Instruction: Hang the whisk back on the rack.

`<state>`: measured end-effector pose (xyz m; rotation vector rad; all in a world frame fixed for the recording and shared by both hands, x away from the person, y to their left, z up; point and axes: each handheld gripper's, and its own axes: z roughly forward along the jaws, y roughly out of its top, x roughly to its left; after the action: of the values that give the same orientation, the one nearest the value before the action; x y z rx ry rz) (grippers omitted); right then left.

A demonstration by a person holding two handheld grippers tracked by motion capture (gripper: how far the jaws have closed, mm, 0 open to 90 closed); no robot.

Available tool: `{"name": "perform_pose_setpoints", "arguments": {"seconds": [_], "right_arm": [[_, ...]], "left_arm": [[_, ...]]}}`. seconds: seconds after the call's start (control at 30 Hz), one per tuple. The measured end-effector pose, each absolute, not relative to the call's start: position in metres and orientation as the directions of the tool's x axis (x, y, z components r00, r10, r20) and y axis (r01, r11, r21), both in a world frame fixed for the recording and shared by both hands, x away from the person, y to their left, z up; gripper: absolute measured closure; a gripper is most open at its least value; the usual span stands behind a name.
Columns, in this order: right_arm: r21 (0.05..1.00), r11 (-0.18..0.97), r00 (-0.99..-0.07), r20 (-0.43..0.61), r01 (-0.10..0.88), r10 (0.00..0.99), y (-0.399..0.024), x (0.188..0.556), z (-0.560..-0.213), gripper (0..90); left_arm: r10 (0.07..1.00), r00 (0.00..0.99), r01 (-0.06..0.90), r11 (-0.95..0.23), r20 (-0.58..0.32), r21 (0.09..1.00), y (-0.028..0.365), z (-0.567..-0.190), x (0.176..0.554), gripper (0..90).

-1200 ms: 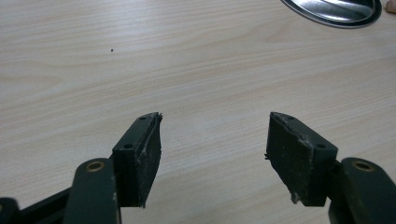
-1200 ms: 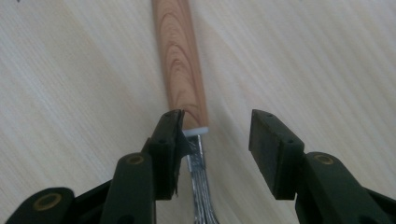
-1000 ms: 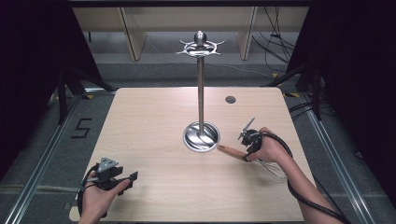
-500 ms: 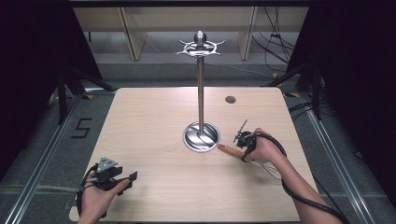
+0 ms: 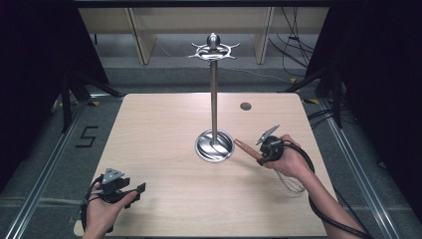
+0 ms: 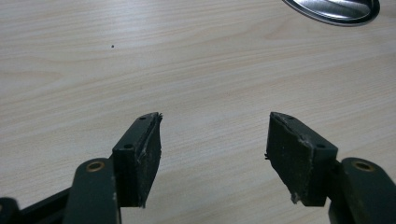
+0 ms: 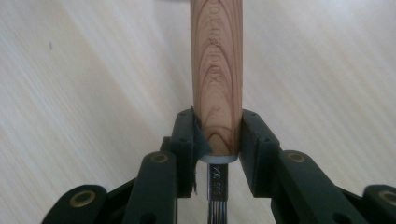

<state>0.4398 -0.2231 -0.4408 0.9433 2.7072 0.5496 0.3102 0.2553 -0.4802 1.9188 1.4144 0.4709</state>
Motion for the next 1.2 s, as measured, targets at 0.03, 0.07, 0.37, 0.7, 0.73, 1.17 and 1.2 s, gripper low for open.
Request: {"name": "perform_pose_setpoints", "arguments": {"seconds": [0.03,0.07,0.37,0.7,0.73,1.17,1.2], "right_arm": [[0.465,0.687,-0.748,-0.077,0.558,0.659,-0.225,0.436,-0.438,69.9],[0.465,0.687,-0.748,-0.077,0.558,0.659,-0.225,0.436,-0.438,69.9],[0.654,0.571,-0.696,-0.094,0.496,0.712,-0.240,0.421,-0.419,70.0],[0.747,0.505,-0.659,-0.121,0.432,0.742,-0.252,0.417,-0.410,70.1],[0.749,0.491,-0.654,-0.103,0.445,0.749,-0.252,0.416,-0.409,70.2],[0.791,0.479,-0.651,-0.137,0.382,0.746,-0.250,0.416,-0.382,70.3],[0.791,0.479,-0.651,-0.137,0.382,0.746,-0.250,0.416,-0.382,70.3]], "left_arm": [[0.934,0.339,0.683,-0.163,-0.111,0.712,0.255,-0.480,0.310,34.8],[0.934,0.339,0.683,-0.163,-0.111,0.712,0.255,-0.480,0.310,34.8],[0.938,0.329,0.683,-0.160,-0.105,0.712,0.255,-0.480,0.310,34.9],[0.937,0.330,0.684,-0.155,-0.112,0.713,0.255,-0.480,0.310,34.8],[0.937,0.329,0.684,-0.152,-0.115,0.713,0.256,-0.480,0.310,34.8],[0.941,0.323,0.680,-0.156,-0.102,0.716,0.256,-0.479,0.309,34.8],[0.941,0.323,0.680,-0.156,-0.102,0.716,0.256,-0.479,0.309,34.8]]}}
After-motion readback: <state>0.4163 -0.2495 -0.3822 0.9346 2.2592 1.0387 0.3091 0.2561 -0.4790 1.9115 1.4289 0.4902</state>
